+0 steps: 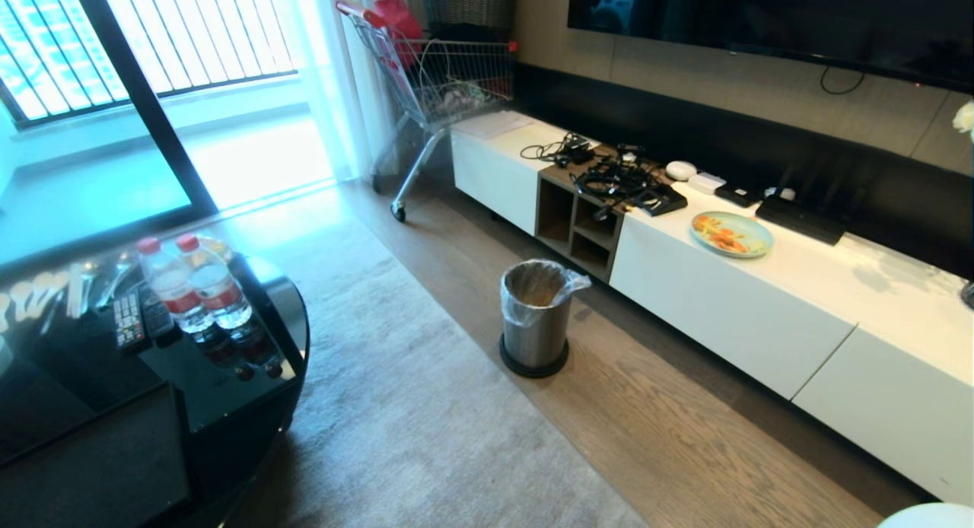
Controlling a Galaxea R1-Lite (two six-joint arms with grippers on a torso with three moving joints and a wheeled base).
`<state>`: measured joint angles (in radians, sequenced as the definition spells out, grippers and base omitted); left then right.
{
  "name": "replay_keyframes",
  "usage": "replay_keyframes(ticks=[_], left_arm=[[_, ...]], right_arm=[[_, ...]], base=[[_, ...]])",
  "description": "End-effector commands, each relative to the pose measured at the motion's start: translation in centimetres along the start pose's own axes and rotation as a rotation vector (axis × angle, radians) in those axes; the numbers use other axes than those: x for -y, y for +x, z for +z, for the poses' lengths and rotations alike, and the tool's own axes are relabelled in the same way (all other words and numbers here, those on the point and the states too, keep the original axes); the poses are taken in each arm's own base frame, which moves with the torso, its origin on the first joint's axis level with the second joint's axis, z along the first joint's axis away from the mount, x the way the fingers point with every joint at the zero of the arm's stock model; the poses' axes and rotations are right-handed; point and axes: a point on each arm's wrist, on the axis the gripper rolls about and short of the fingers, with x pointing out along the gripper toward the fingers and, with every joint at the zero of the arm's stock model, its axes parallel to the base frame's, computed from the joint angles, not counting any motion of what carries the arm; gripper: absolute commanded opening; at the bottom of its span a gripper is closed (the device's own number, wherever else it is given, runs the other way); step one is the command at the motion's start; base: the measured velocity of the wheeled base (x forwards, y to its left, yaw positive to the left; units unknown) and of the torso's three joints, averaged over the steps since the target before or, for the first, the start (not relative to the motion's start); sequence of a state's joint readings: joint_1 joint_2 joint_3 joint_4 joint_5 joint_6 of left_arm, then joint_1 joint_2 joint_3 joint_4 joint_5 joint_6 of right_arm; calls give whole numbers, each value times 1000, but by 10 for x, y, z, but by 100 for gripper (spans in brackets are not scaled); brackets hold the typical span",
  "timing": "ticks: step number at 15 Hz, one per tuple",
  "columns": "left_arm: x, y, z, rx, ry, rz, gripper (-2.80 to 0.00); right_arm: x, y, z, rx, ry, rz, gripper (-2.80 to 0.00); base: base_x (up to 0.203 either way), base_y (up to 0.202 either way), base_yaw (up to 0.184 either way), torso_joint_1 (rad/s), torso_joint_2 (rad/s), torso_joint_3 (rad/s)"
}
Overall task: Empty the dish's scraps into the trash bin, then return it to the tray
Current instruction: Put the bowl back to the table
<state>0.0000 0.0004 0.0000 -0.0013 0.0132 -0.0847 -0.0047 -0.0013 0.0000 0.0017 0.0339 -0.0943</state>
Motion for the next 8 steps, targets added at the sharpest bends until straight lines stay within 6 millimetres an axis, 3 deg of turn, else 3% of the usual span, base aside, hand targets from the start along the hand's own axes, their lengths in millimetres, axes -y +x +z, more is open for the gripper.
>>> replay_keyframes(ticks=[1, 8], left_arm=[[0, 0, 0, 1, -1, 1, -280], [0, 0, 0, 1, -1, 1, -280]], right_arm=[[0, 0, 0, -1, -1, 0, -280], [0, 0, 0, -1, -1, 2, -280]], base=[[0, 0, 0, 0, 0, 0], [0, 0, 0, 3, 0, 34]])
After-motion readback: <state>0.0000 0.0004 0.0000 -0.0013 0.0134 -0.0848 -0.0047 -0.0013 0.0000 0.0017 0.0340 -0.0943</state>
